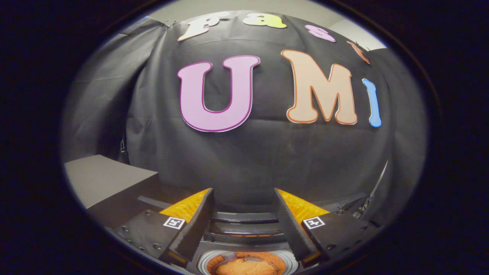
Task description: Put the clothes into the washing machine and then close the washing machine lid.
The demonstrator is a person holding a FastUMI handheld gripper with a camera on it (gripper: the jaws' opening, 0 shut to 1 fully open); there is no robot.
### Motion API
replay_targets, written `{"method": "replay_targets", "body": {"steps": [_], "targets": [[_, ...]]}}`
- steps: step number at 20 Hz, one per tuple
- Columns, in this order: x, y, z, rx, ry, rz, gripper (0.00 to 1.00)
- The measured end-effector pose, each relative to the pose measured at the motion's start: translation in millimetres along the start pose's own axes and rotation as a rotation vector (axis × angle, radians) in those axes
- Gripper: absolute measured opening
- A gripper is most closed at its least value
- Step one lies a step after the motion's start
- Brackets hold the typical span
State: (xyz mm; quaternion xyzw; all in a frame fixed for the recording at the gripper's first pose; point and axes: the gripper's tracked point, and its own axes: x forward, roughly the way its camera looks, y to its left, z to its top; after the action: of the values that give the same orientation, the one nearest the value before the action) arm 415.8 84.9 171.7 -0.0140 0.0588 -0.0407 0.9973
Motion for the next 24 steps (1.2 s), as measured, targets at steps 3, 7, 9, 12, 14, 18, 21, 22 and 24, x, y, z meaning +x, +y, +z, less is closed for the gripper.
{"method": "replay_targets", "body": {"steps": [3, 7, 9, 12, 14, 18, 21, 22, 24], "targets": [[-25, 0, -13, -0.02, 0.013, 0.007, 0.96], [-55, -2, -9, -0.129, -0.021, -0.004, 0.98], [-63, 4, -1, -0.148, -0.039, 0.009, 0.98], [-75, 9, 4, -0.131, -0.046, 0.036, 0.98], [-82, 9, 4, -0.118, -0.053, 0.039, 0.98], [-92, 3, -3, -0.094, -0.042, 0.039, 0.98], [-107, -5, -9, -0.095, -0.051, 0.039, 0.98], [-114, -8, -9, -0.095, -0.06, 0.042, 0.98], [-127, -16, -14, -0.098, -0.078, 0.045, 0.98]]}}
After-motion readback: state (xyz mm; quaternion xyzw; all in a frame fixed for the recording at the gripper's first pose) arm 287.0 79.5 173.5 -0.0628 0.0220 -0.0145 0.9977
